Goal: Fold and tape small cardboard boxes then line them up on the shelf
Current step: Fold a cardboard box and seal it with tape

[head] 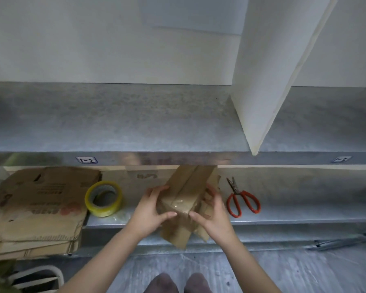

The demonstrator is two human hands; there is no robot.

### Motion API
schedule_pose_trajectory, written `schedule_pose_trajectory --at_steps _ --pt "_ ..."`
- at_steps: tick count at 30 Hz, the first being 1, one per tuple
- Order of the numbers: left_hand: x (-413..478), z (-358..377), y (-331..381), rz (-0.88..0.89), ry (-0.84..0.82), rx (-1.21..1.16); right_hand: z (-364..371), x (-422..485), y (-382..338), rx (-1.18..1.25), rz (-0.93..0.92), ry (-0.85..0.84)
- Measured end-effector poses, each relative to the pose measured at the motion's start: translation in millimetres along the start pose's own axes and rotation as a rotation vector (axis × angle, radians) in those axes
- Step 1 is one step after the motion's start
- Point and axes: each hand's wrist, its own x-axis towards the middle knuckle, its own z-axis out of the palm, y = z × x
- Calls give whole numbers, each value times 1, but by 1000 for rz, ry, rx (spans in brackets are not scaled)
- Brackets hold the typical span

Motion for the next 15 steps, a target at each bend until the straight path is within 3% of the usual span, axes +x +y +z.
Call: schedule_pose_trajectory --at_steps 6,9,15 --pt "-31 20 2 8 95 18 -9 -6 -3 46 13 -277" --pt "-35 30 6 36 126 45 -4 1 -2 -151 -23 -196" --pt "-14 24 8 78 45 97 -5 13 3 -241 -22 -179"
